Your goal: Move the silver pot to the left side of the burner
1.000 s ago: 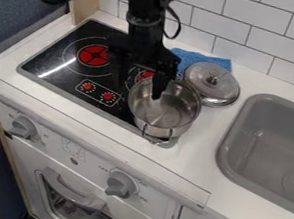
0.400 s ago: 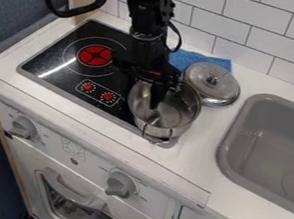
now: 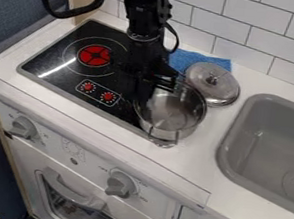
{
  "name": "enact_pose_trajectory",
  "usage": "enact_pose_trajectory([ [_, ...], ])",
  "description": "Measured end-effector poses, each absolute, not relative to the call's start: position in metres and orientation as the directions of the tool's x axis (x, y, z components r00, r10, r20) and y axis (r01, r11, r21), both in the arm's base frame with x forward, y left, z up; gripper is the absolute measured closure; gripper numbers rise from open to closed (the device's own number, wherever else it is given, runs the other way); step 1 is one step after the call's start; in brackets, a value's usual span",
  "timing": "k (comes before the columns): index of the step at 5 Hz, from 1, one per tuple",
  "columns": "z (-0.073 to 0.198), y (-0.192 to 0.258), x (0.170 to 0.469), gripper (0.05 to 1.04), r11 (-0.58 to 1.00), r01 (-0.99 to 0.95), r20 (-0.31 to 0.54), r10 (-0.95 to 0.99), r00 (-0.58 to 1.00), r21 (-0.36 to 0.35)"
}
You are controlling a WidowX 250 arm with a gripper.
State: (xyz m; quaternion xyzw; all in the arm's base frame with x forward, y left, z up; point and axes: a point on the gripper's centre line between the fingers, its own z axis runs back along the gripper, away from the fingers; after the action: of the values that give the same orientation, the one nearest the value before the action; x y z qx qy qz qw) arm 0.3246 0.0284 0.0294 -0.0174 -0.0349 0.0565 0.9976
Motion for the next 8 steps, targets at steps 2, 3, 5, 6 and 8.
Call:
enact_pose_trajectory([
  [2, 0.054, 0.040, 0.310, 1.011, 0.982, -0.153, 0.119, 0.166, 0.979, -0.107],
  [3, 0.070, 0.046, 0.307, 1.011, 0.977, -0.155, 0.144, 0.176, 0.974, -0.147],
  [5, 0.095, 0.094, 0.304, 1.011, 0.944, -0.282, 0.200, 0.314, 0.928, -0.173],
  [6, 0.099, 0.123, 0.313, 1.011, 0.930, -0.339, 0.213, 0.364, 0.907, -0.143],
  [8, 0.080, 0.170, 0.342, 1.011, 0.870, -0.474, 0.165, 0.491, 0.855, -0.133],
])
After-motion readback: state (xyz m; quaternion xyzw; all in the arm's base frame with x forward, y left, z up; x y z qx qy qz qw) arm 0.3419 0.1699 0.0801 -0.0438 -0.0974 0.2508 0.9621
